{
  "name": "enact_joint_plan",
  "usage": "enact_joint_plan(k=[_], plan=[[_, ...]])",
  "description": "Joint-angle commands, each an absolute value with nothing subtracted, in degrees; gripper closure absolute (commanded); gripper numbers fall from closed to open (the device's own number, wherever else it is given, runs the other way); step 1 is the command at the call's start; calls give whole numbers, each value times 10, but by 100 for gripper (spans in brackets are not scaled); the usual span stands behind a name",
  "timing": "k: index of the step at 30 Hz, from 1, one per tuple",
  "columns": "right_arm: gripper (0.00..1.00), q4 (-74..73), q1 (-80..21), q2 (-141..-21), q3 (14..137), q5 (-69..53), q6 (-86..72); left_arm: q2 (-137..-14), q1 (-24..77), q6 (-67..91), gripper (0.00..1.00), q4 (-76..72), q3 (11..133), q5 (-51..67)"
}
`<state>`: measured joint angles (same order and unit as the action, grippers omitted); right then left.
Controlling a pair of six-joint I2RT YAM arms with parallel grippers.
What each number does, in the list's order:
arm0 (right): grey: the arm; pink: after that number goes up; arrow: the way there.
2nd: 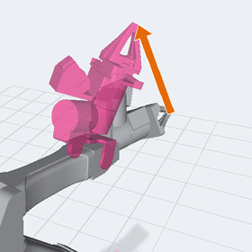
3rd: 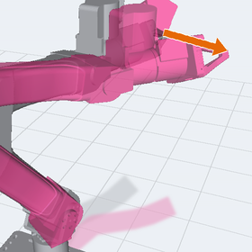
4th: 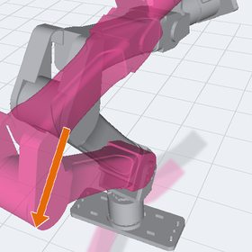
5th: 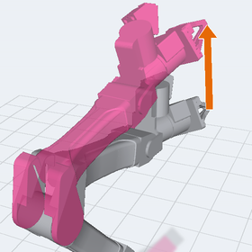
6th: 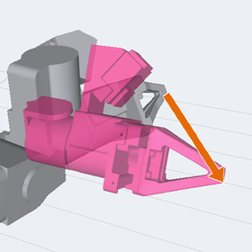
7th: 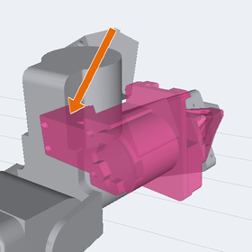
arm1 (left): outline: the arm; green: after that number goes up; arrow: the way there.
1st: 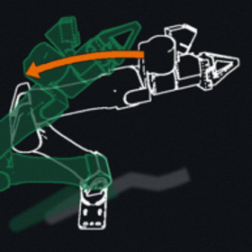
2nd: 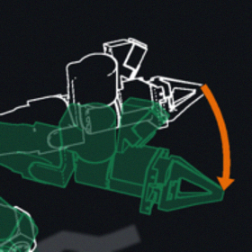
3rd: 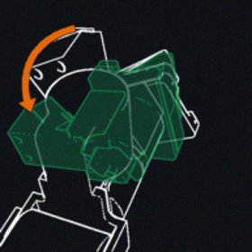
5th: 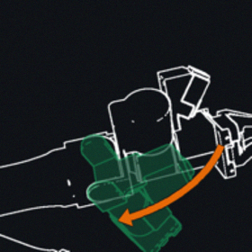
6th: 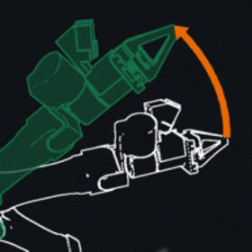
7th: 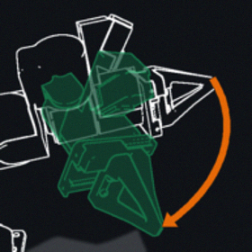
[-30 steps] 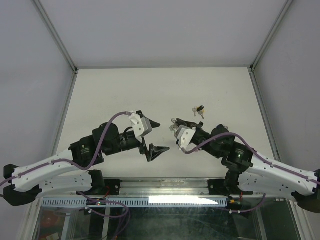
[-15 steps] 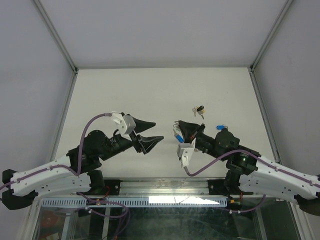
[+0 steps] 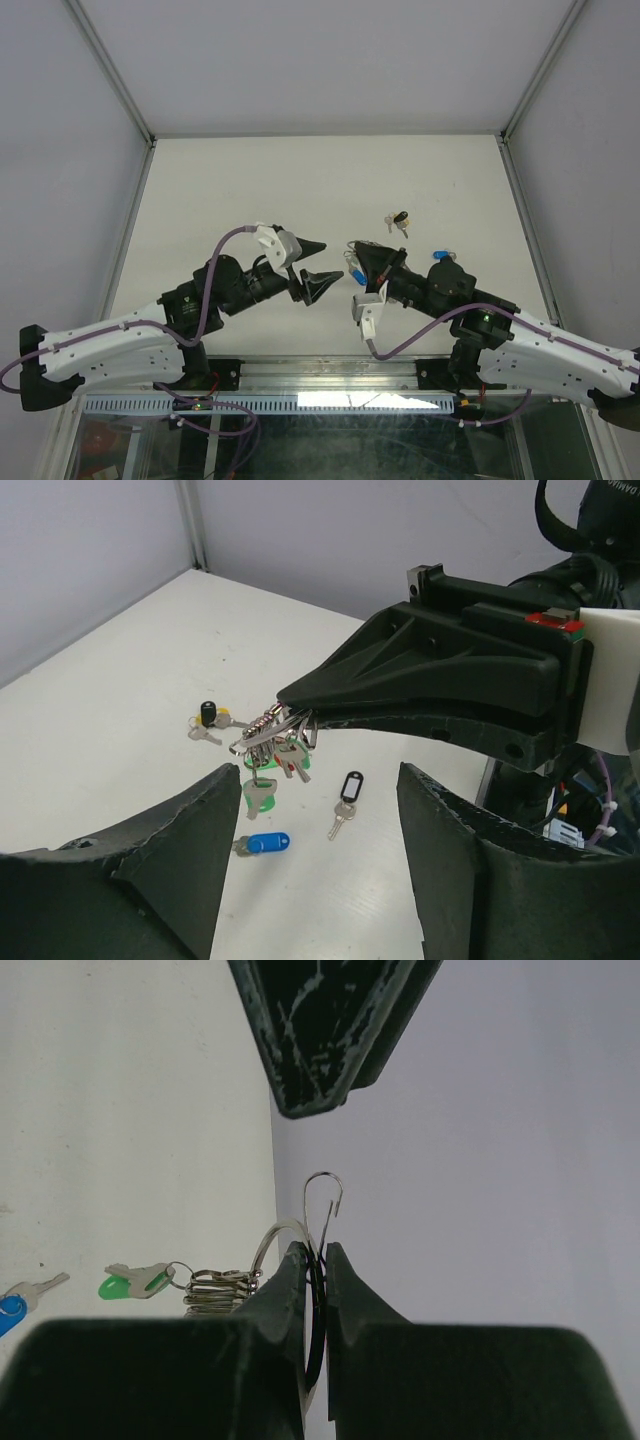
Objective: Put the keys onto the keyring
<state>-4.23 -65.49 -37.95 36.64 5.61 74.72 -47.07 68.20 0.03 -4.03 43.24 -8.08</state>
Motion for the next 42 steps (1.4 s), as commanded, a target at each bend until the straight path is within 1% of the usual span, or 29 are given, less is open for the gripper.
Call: enact_joint_plan(k=[1,5,7,9,13,20,25,35,37,42], plan=[[100,-13,-656,-377,392,45,762,-482,683,-22,39,-81,460,-86],[100,-17,-657,-375,393,34,773,-497,683,-21,43,-85,469,-98],[100,-20,-657,-373,393,27,778,-502,683,-20,46,-89,472,-99],[100,-21,-659,-373,395,23,780,-505,682,-18,52,-94,473,-105],[100,-22,-662,-372,395,15,787,-509,682,-18,56,-98,475,-104],[100,-19,-664,-370,397,12,790,-523,683,-9,57,-98,477,-87],[100,-19,-666,-369,399,11,791,-532,683,-4,58,-88,481,-97],[100,-18,-669,-366,399,9,794,-553,683,0,66,-61,498,-116],[100,-19,-669,-365,399,8,793,-556,682,0,69,-60,502,-116],[100,-19,-670,-363,399,7,793,-561,683,-3,83,-59,505,-106]])
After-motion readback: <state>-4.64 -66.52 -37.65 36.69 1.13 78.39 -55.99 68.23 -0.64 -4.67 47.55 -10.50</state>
